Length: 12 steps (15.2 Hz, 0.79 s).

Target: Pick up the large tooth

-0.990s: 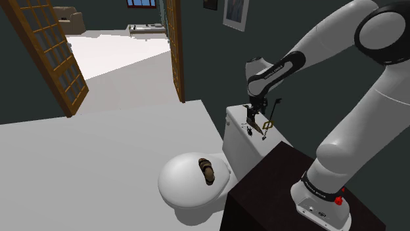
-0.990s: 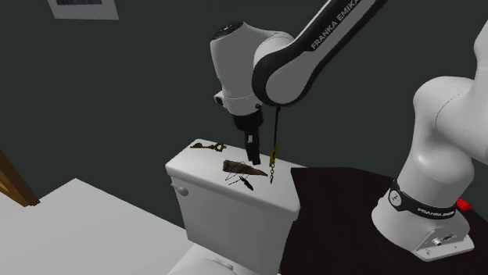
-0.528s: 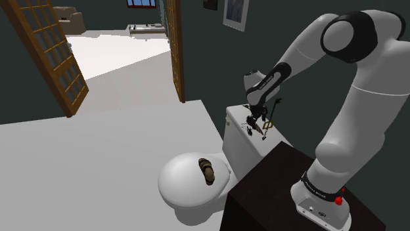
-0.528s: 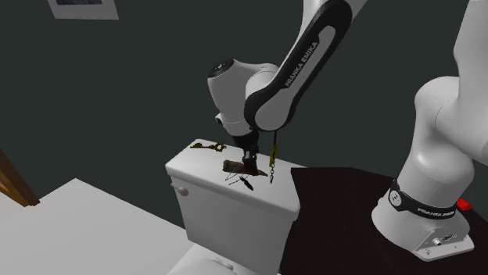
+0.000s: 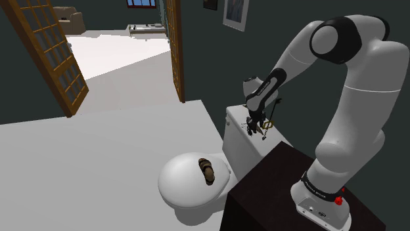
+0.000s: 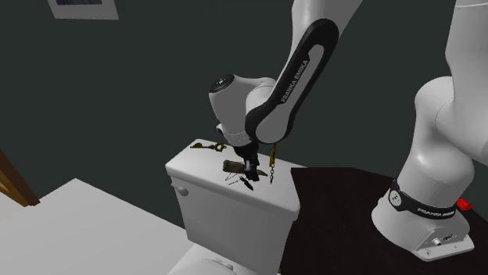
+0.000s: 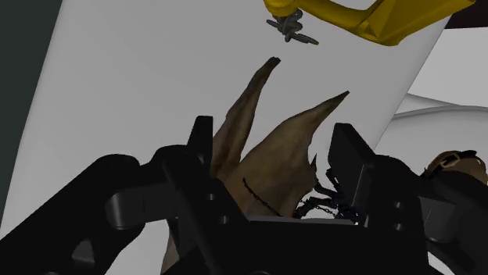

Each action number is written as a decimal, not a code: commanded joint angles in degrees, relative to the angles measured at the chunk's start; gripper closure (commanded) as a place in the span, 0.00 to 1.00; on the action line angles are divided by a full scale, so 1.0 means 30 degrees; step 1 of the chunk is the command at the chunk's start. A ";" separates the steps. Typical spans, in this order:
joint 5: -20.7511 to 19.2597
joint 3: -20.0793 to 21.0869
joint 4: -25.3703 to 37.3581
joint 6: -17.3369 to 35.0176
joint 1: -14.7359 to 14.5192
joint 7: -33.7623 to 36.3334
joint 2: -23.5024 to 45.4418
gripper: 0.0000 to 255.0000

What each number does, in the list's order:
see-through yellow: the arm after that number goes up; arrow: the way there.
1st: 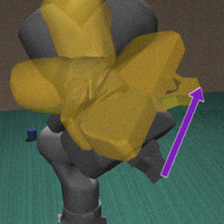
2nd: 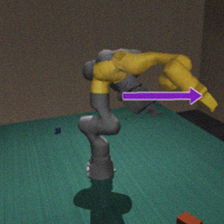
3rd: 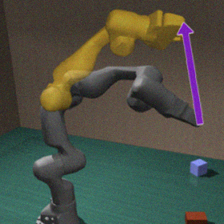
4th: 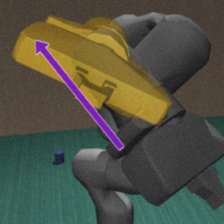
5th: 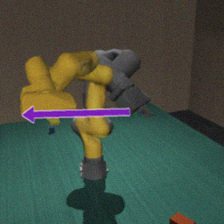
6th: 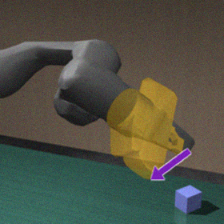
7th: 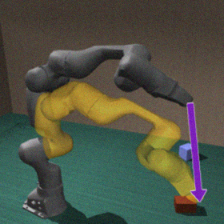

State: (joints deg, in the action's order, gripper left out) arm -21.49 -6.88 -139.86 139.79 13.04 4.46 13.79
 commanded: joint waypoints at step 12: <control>0.0168 0.0048 -0.0032 -0.0686 -0.0007 -0.0242 -0.0741 1.00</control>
State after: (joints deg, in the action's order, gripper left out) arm -21.10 -6.81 -139.73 138.32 13.07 3.90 12.37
